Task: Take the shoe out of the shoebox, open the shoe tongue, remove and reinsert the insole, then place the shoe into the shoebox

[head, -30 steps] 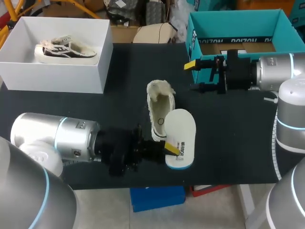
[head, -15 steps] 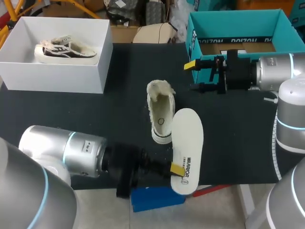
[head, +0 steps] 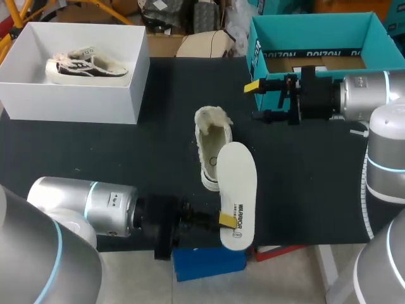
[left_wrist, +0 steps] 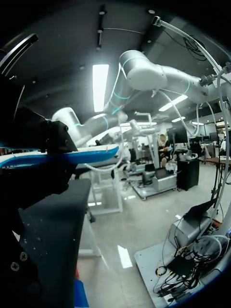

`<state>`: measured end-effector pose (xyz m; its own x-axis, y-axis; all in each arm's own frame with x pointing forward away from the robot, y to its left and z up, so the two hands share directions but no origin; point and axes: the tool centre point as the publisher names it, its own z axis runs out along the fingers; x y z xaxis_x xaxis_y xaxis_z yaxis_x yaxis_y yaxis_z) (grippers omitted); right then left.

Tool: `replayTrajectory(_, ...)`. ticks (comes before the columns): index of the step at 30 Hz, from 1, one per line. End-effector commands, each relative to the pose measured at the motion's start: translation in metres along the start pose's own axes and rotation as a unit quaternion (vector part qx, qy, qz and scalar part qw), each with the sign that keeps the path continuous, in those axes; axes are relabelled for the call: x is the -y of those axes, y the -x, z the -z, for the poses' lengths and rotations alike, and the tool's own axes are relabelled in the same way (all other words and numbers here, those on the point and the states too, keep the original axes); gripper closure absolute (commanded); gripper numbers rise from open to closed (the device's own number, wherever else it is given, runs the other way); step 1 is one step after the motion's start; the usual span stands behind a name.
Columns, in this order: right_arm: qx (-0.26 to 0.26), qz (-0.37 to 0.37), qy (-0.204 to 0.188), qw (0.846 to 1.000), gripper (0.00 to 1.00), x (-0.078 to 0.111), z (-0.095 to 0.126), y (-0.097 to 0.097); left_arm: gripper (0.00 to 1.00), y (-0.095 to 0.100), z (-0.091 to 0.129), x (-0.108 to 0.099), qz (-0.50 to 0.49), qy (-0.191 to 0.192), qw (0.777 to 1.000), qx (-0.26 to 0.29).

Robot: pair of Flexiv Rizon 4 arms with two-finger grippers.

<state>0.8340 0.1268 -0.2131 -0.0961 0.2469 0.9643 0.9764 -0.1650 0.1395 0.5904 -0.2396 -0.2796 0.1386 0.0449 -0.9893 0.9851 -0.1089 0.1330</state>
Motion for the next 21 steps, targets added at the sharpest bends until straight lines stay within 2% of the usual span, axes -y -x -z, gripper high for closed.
replayTrajectory(1,0.0,0.0,0.001,1.0,0.0,0.001,-0.001,0.001,1.0,-0.005,0.004,-0.018,0.006,-0.002,1.0,-0.005)
replayTrajectory(9,0.0,0.0,0.001,1.0,0.0,0.001,-0.001,0.001,1.0,-0.005,0.021,-0.059,0.015,0.006,1.0,-0.011)
replayTrajectory(17,0.0,0.0,0.001,1.0,0.0,0.001,-0.001,0.001,1.0,0.004,0.032,-0.101,0.008,0.012,1.0,-0.012)
replayTrajectory(21,0.0,0.0,0.001,1.0,0.0,0.001,-0.001,0.001,1.0,0.001,0.038,-0.128,0.007,0.018,1.0,-0.021)
